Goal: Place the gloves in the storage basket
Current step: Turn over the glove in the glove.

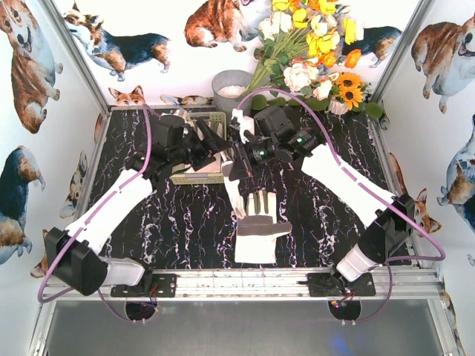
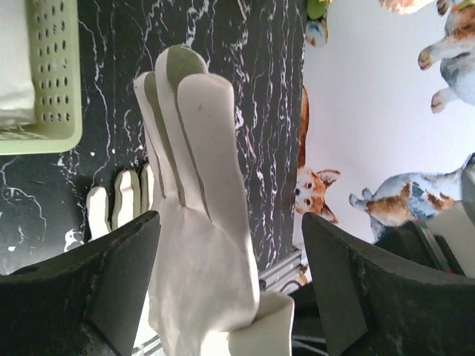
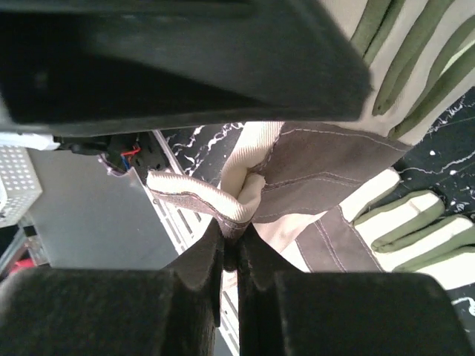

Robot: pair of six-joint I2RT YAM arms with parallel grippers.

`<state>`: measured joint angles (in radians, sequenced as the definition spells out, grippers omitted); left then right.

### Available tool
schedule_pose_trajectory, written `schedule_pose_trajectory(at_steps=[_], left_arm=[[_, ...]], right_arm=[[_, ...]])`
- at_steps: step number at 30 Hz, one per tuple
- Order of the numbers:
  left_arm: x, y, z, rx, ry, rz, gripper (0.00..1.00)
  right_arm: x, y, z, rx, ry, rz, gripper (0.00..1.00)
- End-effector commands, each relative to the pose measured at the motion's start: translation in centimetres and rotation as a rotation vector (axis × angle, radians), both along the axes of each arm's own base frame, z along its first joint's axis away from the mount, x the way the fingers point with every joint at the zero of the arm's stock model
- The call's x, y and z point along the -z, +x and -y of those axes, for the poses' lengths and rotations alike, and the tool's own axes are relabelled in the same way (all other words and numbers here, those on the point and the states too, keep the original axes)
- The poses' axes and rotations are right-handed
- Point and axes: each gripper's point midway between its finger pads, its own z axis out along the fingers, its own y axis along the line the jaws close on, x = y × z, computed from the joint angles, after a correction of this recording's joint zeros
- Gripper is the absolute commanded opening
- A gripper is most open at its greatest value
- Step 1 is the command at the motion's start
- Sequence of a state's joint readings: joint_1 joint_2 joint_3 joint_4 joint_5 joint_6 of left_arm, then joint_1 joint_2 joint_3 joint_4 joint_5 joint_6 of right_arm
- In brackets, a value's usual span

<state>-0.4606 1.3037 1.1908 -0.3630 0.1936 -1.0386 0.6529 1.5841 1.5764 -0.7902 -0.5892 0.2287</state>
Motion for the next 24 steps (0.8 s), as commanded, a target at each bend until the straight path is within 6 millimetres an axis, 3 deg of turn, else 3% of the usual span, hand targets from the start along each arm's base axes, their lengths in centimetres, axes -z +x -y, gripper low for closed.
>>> schedule_pose_trajectory(at_steps=[1, 4, 6, 8, 9, 12, 14, 19, 24], left_arm=[[-0.5, -0.3, 1.9, 0.097, -0.071, -0.011, 0.69], [0.2, -0.1, 2.7, 0.122, -0.085, -0.028, 0.51], [0.1, 0.0, 2.9, 0.119, -0.092, -0.022, 0.29], [-0.6, 0.2, 2.6, 0.101, -0.094, 0.007, 0.05], [-0.8, 0.2, 2.4, 0.085, -0.091, 0.016, 0.00], [-1.2, 0.2, 1.6, 0.043, -0.081, 0.025, 0.00], [-1.2, 0.2, 1.3, 0.017, -0.086, 0.017, 0.00], [-1.5, 0.1, 0.8, -0.035, -0.101, 0.013, 0.00], [-1.6, 0.1, -0.2, -0.112, -0.109, 0.011, 0.00]], right_arm=[[-3.9, -0.3, 0.4, -0.003, 0.005, 0.182, 0.00], [-4.1, -0.5, 0.8, 0.006, -0.022, 0.210, 0.04], [-4.3, -0.6, 1.3, 0.021, -0.041, 0.236, 0.11], [-4.5, -0.4, 1.9, 0.050, -0.061, 0.264, 0.29], [-4.7, -0.3, 2.2, 0.065, -0.068, 0.278, 0.38], [-5.2, -0.2, 3.1, 0.103, -0.089, 0.319, 0.65], [-5.2, -0.2, 3.5, 0.127, -0.117, 0.351, 0.77], [-5.1, -0.1, 3.4, 0.179, -0.202, 0.444, 0.87], [-6.2, 0.4, 1.6, 0.270, -0.193, 0.470, 0.92]])
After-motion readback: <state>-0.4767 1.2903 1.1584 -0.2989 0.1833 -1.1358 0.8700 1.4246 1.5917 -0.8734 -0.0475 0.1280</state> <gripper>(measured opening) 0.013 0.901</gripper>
